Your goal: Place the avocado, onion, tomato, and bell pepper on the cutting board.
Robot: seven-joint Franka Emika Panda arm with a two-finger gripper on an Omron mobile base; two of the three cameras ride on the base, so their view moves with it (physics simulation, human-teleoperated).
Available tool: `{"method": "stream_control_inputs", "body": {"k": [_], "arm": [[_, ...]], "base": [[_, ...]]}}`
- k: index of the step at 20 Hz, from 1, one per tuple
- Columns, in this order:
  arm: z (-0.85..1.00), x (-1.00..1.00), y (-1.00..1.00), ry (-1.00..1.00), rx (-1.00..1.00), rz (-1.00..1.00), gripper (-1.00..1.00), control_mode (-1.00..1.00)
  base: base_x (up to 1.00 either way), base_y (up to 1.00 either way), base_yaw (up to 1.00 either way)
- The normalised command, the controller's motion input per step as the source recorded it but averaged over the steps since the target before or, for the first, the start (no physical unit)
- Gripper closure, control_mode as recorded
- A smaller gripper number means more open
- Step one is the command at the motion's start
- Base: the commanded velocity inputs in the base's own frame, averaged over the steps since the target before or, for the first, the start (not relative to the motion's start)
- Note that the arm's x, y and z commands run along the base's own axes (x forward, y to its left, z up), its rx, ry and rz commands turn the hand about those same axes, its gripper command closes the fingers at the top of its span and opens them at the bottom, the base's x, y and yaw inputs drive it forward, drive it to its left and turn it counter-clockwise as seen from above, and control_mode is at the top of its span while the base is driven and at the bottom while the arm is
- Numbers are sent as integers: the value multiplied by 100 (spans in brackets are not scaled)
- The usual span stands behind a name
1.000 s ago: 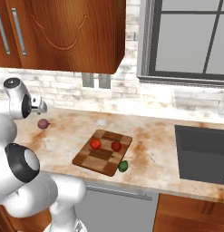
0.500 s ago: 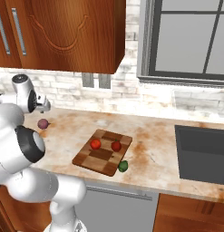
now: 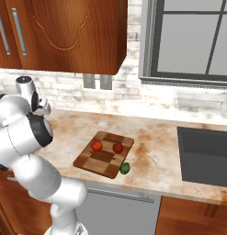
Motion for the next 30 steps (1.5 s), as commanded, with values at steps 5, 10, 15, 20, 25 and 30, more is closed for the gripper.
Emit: {"method": "stream_control_inputs", "body": {"k": [5, 10, 15, 20, 25, 30], "arm": [[-22, 15, 13, 6, 0, 0, -100, -100], [-14, 19, 5, 4, 0, 0, -100, -100], [-11, 20, 0, 3, 0, 0, -100, -100], [-13, 20, 1, 4, 0, 0, -100, -100], [-19, 24, 6, 7, 0, 0, -100, -100], [-16, 29, 10, 6, 0, 0, -100, -100]], "base": [[0, 0, 0], [0, 0, 0], [0, 0, 0], [0, 0, 0], [0, 0, 0], [0, 0, 0]]}}
